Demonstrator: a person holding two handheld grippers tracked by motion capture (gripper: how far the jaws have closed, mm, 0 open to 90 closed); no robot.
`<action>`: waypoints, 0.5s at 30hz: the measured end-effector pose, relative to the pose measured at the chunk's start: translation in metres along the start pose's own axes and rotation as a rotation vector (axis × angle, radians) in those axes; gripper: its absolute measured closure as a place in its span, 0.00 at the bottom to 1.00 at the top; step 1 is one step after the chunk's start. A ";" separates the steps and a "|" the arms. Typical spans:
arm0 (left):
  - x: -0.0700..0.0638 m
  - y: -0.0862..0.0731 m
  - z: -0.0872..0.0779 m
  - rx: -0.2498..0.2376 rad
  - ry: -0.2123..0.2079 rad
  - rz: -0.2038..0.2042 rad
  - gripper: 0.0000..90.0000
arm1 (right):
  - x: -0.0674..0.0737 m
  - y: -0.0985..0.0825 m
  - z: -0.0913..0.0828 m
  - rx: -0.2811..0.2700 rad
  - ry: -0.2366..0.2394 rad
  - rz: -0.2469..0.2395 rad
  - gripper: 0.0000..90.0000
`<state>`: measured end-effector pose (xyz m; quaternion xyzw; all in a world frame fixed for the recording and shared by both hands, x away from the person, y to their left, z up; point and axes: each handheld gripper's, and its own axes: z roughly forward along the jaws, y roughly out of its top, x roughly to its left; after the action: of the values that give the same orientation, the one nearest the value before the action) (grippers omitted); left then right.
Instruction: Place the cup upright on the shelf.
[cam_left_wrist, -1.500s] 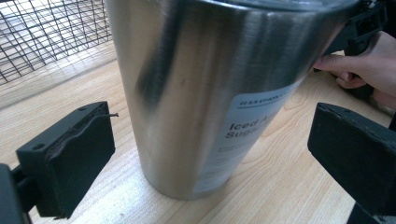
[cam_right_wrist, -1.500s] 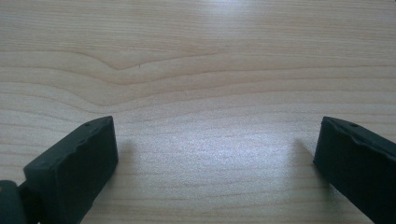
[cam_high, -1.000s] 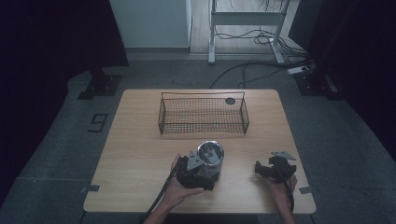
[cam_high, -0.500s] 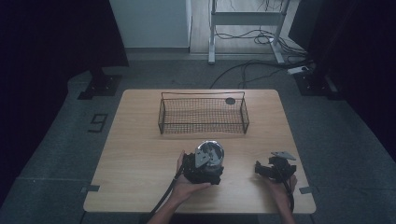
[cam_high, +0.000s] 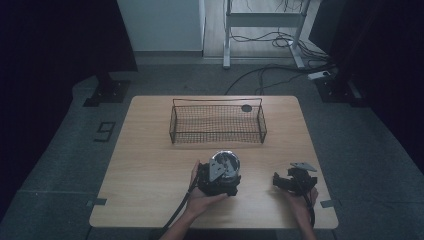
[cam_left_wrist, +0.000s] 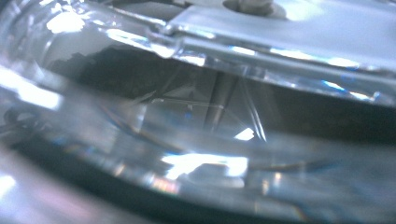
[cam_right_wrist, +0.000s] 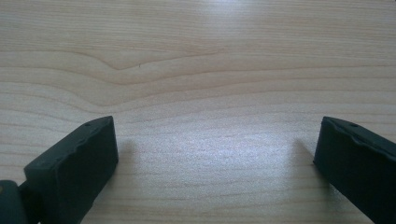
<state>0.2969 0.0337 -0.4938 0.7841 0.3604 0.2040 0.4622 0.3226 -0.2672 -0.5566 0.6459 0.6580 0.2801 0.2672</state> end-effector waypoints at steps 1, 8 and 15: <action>0.001 0.000 0.000 0.002 -0.007 0.007 0.04 | 0.000 0.000 0.000 0.000 0.000 0.000 0.00; 0.004 0.001 -0.002 0.014 -0.031 0.016 0.04 | 0.000 0.000 0.000 0.000 0.000 0.000 0.00; 0.005 0.001 -0.002 0.004 -0.026 -0.015 0.04 | 0.000 0.000 0.000 0.000 0.000 0.000 0.00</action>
<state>0.2991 0.0387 -0.4920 0.7848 0.3607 0.1897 0.4668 0.3226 -0.2672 -0.5566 0.6459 0.6580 0.2801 0.2672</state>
